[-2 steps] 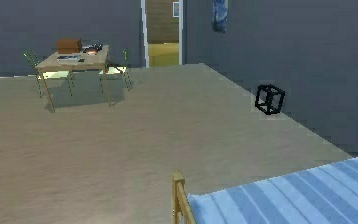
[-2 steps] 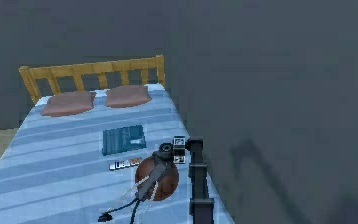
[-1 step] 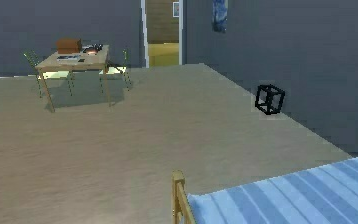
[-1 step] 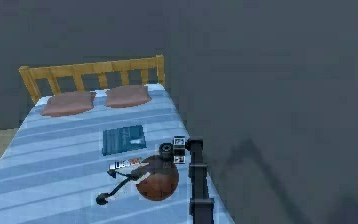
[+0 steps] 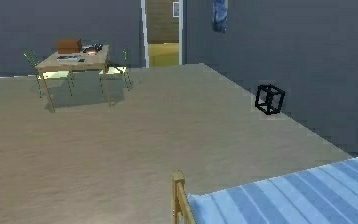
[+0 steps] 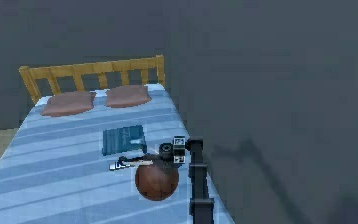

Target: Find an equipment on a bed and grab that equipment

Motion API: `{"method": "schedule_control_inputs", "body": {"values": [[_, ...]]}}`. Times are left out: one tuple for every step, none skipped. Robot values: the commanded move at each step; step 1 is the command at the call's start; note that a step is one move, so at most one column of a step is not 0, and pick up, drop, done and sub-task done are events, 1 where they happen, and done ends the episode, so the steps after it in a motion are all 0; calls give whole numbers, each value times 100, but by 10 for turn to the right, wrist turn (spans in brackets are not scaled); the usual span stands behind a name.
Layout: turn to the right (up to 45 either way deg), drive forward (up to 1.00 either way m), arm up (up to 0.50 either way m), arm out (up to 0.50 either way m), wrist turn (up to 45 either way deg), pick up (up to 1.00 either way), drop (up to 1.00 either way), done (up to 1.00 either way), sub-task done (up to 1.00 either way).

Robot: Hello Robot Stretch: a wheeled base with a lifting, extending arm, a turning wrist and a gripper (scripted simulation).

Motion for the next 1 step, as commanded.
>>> {"method": "schedule_control_inputs", "body": {"values": [[0,0,0,0,210,0,0,0,0]]}}
